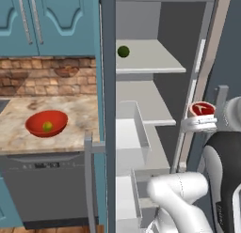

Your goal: Take the steak, mango, and lime from the freezer and place them in the bowl on the counter.

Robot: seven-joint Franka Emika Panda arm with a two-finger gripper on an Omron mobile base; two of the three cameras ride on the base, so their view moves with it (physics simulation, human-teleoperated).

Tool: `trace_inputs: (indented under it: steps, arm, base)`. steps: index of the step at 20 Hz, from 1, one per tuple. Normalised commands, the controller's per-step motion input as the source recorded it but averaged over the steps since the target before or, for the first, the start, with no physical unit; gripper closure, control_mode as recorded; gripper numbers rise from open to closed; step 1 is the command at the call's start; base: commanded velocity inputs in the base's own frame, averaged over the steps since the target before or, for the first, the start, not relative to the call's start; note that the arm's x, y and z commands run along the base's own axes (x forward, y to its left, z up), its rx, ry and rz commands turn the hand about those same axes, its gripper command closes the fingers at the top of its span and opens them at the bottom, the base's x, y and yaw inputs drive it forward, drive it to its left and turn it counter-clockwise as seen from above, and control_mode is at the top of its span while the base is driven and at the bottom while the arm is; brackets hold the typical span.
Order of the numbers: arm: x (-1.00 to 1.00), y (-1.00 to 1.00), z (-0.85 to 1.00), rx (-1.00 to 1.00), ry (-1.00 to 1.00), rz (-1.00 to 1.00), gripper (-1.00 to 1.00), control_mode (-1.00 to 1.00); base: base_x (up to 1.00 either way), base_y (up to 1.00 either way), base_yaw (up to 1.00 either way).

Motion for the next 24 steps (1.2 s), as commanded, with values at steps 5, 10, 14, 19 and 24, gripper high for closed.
trace_inputs:
  steps: [5,10,14,19,24]
  arm:
    - [0.00,0.00,0.00,0.00,0.00,0.00,1.00,1.00]
    - [0.00,0.00,0.00,0.00,0.00,0.00,1.00,1.00]
    - [0.00,0.00,0.00,0.00,0.00,0.00,1.00,1.00]
    - [0.00,0.00,0.00,0.00,0.00,0.00,1.00,1.00]
    - [0.00,0.00,0.00,0.00,0.00,0.00,1.00,1.00]
  base:
    - [-0.99,-0.01,0.38]
    - [-0.72,0.00,0.91]
    - [-0.60,0.00,0.98]
    - [-0.52,0.23,0.91]
    - [0.23,0.98,0.46]
